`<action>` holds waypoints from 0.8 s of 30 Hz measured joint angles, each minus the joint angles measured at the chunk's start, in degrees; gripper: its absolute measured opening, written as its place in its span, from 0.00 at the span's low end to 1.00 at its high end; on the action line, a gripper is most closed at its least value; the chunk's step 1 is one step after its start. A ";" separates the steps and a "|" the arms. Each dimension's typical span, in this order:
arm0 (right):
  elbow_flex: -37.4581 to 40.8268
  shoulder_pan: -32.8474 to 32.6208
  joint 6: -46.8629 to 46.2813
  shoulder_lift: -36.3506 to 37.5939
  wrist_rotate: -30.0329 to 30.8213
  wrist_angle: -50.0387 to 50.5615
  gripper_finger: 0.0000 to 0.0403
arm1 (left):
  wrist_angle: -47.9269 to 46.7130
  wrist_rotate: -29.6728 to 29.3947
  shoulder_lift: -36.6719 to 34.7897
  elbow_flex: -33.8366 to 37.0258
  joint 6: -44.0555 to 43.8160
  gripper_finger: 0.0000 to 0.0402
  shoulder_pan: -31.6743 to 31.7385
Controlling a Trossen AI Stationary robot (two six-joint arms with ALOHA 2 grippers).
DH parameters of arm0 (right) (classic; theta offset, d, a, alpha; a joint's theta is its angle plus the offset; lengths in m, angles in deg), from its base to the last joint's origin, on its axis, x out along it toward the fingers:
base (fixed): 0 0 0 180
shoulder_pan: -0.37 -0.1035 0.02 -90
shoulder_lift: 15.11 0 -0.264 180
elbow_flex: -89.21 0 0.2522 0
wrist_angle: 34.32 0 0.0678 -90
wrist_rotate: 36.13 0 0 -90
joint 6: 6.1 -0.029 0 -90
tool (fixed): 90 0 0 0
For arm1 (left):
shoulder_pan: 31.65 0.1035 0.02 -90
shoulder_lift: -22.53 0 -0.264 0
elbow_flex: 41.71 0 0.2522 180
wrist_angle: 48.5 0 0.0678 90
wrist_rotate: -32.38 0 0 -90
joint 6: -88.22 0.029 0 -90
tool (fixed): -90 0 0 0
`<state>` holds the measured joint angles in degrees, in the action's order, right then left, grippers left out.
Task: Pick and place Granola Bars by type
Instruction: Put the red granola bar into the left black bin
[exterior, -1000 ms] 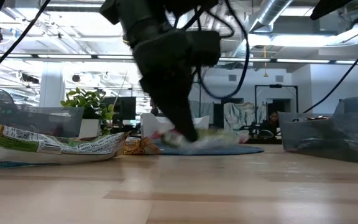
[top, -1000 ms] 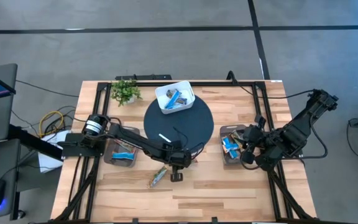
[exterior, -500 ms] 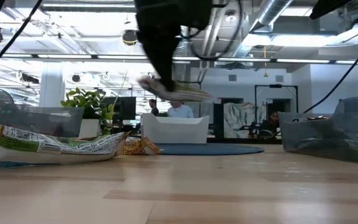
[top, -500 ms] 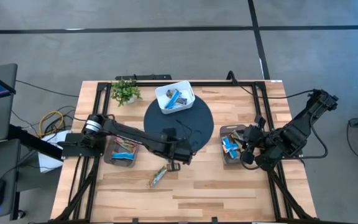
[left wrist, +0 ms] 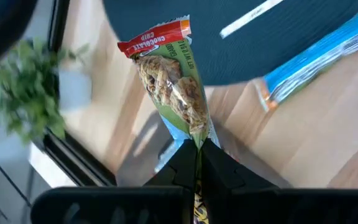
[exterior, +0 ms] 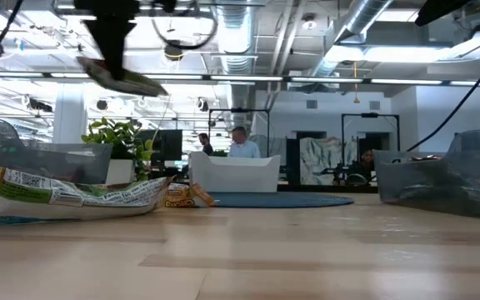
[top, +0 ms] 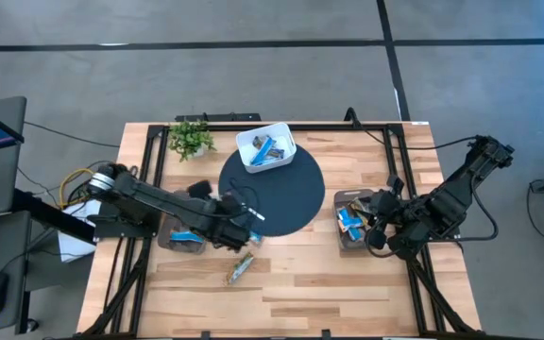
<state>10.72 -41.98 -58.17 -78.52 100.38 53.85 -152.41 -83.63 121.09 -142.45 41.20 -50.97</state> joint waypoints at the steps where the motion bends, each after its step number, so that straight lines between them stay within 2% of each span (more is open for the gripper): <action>1: 0.00 0.00 0.03 0.00 0.05 0.10 0.33 | 0.15 0.39 -1.42 1.98 -1.94 0.00 -0.37; 8: 0.00 0.11 0.01 -0.02 2.30 0.13 0.33 | 0.07 5.29 -11.06 16.18 -14.72 0.00 -2.27; 13: 0.00 0.11 -0.01 -0.02 2.49 -0.04 0.33 | 0.65 7.98 -15.91 23.17 -21.46 0.01 -2.68; 18: 0.00 0.11 -0.01 -0.02 3.37 -1.21 0.33 | 6.03 12.10 -19.19 27.78 -22.17 0.08 -2.55; 24: 0.02 0.48 0.01 -0.02 4.98 -3.53 0.33 | 8.60 12.26 -19.93 29.26 -22.04 0.22 -2.55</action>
<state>10.74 -41.49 -58.16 -78.55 105.37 50.32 -143.81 -71.36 101.16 -113.19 19.16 -53.52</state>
